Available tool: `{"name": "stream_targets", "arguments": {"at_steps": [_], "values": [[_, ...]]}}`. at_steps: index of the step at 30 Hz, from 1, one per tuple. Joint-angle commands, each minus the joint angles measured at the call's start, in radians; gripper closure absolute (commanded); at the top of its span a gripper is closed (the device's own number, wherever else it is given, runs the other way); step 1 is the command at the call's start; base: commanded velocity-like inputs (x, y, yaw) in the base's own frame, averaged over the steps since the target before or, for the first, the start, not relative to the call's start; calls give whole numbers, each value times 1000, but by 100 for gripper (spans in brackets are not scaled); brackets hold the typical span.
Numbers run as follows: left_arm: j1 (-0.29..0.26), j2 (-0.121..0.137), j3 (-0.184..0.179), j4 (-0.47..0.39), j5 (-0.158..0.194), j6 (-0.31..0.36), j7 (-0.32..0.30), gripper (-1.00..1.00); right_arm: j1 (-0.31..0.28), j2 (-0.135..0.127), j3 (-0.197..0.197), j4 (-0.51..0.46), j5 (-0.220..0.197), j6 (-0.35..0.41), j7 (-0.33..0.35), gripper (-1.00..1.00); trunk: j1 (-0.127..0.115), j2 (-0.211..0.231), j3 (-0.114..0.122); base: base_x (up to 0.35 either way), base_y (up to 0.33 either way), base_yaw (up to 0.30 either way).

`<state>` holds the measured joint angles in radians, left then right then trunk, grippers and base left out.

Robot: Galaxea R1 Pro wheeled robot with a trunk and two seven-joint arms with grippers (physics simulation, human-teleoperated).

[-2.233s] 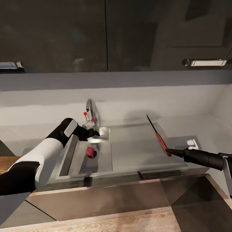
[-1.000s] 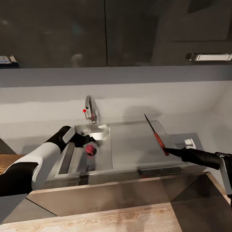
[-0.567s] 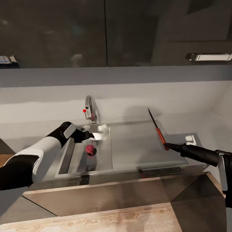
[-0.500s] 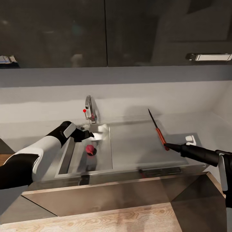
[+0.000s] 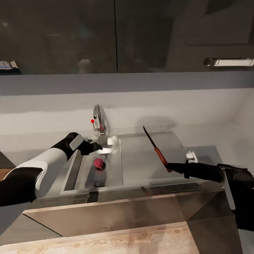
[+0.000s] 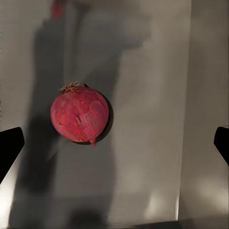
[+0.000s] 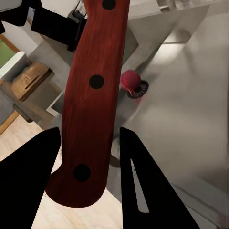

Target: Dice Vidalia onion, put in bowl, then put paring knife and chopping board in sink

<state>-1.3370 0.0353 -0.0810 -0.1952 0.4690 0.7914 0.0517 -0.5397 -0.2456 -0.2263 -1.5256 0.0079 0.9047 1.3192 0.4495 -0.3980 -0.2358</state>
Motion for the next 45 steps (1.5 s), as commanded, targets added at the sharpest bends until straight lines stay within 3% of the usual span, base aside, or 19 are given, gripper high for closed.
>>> {"name": "stream_targets", "arguments": {"at_steps": [1,11,16,18,23,32,45], "values": [[-1,0,-8,3,11,3,6,-100,-1,0,-1,1,0,6,4,100,1,-2,-3,0,0,0],[-1,-12,-8,28,11,-1,7,-100,-1,-10,-3,-11,-6,8,35,100,1,-2,-18,0,0,14],[-1,-14,-8,47,9,-11,7,-100,-1,-13,-3,-20,-47,114,42,100,1,-2,-26,0,0,110],[-1,-14,-8,69,12,-63,7,-100,-1,-15,-4,-20,-55,142,43,100,1,-2,-29,0,0,148],[-1,-21,-8,100,11,-96,7,-100,-2,-18,-3,-21,-58,142,43,100,1,-2,-36,0,0,167],[-1,-52,-8,103,10,-98,3,-100,-1,-18,3,-22,-59,138,43,100,1,-2,-49,59,0,158],[-1,-72,-10,114,8,-98,-4,-100,0,-17,10,-26,-59,134,42,100,1,-2,-69,51,-48,95]]}}
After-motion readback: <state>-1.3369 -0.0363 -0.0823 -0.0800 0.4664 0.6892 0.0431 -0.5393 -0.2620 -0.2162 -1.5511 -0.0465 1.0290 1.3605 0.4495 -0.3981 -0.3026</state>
